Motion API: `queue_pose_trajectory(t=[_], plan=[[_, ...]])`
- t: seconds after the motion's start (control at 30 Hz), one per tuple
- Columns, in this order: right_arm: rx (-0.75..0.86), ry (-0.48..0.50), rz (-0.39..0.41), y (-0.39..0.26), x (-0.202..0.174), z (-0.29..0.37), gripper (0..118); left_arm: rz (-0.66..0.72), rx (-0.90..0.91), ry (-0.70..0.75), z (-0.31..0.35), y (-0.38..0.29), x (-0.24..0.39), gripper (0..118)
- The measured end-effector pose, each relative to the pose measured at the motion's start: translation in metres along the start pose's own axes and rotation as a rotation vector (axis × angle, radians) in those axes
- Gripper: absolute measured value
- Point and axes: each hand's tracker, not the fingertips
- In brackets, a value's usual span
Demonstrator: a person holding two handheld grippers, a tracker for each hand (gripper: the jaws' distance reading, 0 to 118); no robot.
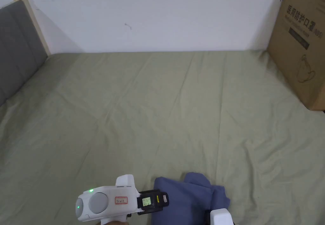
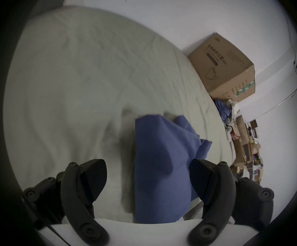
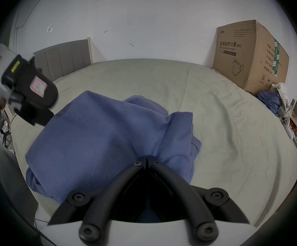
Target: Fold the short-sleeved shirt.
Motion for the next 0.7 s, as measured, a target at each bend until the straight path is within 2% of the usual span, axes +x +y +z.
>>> queue_pose_trajectory(t=[0.1,0.17,0.23,0.27,0.3,0.37,0.43,0.6,0.7], plan=[[-0.008,0.010,-0.025,0.002,0.003,0.000,0,0.005,-0.089,0.000,-0.022,0.001,-0.006,84],[-0.012,0.015,-0.026,0.003,0.004,0.000,0,-0.068,-0.061,0.050,-0.021,-0.003,-0.001,68],[-0.015,0.017,-0.025,0.003,0.004,0.000,0,-0.084,-0.058,0.015,-0.015,-0.003,0.003,46],[-0.016,0.018,-0.025,0.003,0.004,0.000,0,-0.074,-0.064,-0.031,-0.013,-0.004,0.007,44],[-0.017,0.017,-0.023,0.004,0.004,0.000,0,-0.073,-0.062,-0.016,-0.014,-0.005,0.009,44],[-0.022,0.019,-0.024,0.005,0.005,0.000,0,-0.089,-0.059,-0.017,-0.016,-0.007,0.016,29],[-0.030,0.022,-0.026,0.008,0.006,0.000,0,-0.122,-0.054,0.019,-0.018,-0.009,0.021,23],[-0.044,0.046,-0.029,0.020,0.011,0.006,0,-0.154,-0.047,0.023,-0.004,-0.002,0.028,19],[0.029,0.018,0.007,0.031,0.011,0.020,0,-0.179,-0.037,0.043,0.011,0.008,0.021,19]])
